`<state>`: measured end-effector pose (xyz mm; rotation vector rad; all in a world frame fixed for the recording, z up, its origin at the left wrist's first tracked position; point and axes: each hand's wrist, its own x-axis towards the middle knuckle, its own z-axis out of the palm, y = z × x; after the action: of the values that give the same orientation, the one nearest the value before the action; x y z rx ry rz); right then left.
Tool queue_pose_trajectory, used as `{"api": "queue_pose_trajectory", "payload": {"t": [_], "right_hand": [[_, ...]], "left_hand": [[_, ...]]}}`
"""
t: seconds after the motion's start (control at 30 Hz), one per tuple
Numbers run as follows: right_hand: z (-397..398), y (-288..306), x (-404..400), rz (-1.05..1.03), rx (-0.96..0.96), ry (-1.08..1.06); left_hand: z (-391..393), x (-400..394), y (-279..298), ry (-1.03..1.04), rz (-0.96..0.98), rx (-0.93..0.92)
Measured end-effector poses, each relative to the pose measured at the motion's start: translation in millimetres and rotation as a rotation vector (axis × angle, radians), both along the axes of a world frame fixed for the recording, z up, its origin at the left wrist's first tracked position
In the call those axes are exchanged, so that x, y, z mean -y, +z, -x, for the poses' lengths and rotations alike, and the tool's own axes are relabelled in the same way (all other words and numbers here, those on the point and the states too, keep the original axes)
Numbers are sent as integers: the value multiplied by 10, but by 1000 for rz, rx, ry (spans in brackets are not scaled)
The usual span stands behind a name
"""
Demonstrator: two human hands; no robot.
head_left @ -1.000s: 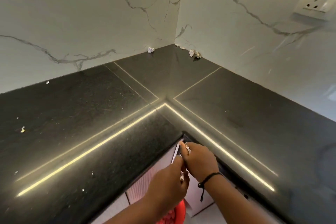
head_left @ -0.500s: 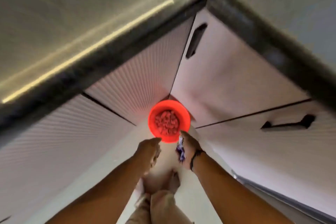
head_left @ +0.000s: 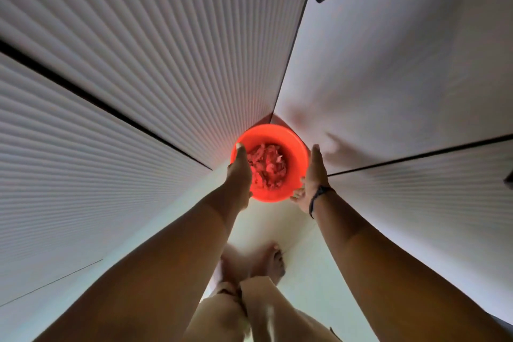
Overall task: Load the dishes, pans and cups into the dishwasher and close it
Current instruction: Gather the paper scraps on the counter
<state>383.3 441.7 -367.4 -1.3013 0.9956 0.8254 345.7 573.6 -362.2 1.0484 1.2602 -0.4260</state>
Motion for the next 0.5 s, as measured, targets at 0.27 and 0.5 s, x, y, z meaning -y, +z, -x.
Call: {"api": "queue_pose_trajectory", "payload": {"t": [0.27, 0.5], "right_hand": [[529, 304, 407, 328, 235, 352], [762, 1926, 337, 518, 479, 1011]], "left_hand": [[601, -105, 619, -762, -478, 55], [796, -53, 2330, -1568, -1115, 646]]}}
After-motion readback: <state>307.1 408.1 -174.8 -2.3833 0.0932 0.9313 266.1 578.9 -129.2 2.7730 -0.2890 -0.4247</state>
